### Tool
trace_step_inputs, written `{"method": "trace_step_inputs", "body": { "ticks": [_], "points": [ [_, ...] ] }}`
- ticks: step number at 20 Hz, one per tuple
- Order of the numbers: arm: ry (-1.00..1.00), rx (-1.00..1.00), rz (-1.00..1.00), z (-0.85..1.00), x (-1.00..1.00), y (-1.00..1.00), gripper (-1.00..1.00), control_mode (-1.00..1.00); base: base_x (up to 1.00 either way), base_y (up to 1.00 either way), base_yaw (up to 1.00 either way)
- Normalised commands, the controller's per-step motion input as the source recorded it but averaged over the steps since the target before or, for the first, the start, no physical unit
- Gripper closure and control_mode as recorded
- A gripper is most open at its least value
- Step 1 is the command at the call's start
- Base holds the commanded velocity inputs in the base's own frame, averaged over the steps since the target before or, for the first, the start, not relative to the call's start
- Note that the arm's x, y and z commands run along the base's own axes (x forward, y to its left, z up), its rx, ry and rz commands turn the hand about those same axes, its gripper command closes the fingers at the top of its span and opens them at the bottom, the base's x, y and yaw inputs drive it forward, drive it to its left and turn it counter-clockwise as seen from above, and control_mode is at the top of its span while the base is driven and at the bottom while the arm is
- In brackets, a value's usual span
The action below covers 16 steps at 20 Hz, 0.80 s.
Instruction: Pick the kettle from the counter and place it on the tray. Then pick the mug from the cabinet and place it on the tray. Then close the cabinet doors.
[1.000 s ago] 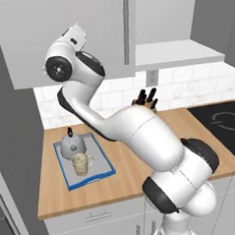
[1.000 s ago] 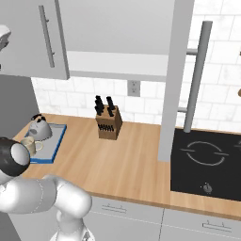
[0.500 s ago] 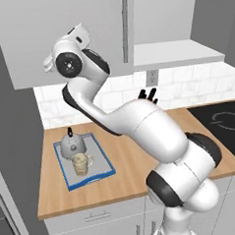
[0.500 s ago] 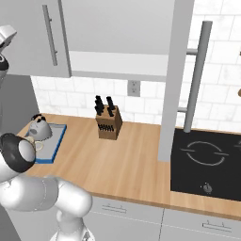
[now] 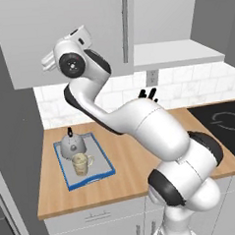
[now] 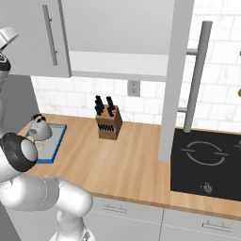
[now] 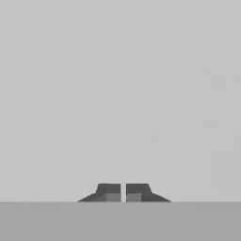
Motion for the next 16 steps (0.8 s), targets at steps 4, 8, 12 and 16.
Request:
{"method": "trace_step_inputs", "body": {
  "ticks": [4, 8, 12, 16],
  "points": [
    [0.0, 0.08, -0.01, -0.14, 0.03, -0.2, 1.0, -1.0, 0.0, 0.0, 0.0],
    [0.0, 0.0, -0.01, 0.0, -0.61, -0.13, 1.0, -1.0, 0.0, 0.0, 0.0],
    [0.0, 0.01, 0.0, 0.0, -1.0, -0.2, 1.0, -1.0, 0.0, 0.0, 0.0],
    [0.0, 0.15, 0.0, 0.0, -1.0, -0.56, 1.0, -1.0, 0.0, 0.0, 0.0]
  ]
}}
